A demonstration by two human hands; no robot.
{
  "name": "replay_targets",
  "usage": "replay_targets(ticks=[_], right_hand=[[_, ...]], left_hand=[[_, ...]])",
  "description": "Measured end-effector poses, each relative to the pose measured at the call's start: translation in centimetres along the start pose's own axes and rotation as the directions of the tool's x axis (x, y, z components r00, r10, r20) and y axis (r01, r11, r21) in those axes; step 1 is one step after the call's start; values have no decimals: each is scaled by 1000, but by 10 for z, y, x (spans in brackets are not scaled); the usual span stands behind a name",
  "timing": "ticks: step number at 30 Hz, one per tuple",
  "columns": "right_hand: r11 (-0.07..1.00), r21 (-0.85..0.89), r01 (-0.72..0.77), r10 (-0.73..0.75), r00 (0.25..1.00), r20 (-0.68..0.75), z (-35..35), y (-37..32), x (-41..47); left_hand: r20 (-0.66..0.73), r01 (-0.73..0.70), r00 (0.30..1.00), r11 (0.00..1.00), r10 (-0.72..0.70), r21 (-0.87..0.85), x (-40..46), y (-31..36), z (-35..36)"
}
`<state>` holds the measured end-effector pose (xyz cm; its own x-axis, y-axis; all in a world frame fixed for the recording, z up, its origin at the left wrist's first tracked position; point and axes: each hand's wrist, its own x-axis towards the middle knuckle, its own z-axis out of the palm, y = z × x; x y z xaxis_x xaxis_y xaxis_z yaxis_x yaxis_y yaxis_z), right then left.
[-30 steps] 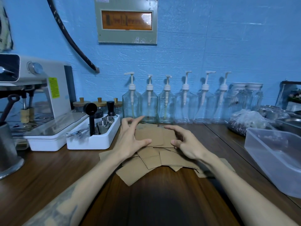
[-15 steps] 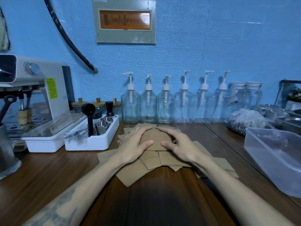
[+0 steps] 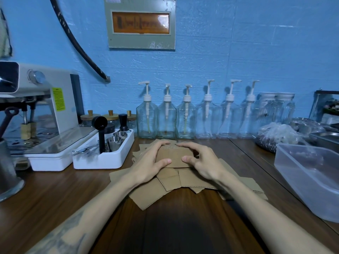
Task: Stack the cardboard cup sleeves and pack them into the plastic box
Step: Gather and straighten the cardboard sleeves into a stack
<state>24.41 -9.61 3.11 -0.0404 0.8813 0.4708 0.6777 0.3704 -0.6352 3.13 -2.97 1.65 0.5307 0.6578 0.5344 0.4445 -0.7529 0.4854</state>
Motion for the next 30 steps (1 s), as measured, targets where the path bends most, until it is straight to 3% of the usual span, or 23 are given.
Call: replay_targets(ticks=[6, 13, 17, 22, 25, 30], right_hand=[[1000, 13, -26, 27, 998, -53, -13, 2, 0], [995, 14, -100, 101, 989, -107, -31, 20, 0], [995, 6, -97, 97, 989, -112, -31, 25, -1], [995, -37, -89, 85, 992, -95, -26, 26, 0], [996, -31, -84, 80, 991, -107, -26, 26, -1], [995, -33, -92, 88, 989, -116, -26, 25, -1]], left_hand=[[-52, 91, 994, 991, -97, -100, -1, -11, -15], [-110, 144, 983, 989, -146, -29, -6, -26, -34], [81, 152, 984, 987, -156, 52, -10, -22, -36], [301, 147, 930, 964, -211, 221, -14, -14, -29], [347, 176, 896, 939, -277, 295, -16, -12, -28], [334, 231, 893, 944, -302, 237, -16, -4, -30]])
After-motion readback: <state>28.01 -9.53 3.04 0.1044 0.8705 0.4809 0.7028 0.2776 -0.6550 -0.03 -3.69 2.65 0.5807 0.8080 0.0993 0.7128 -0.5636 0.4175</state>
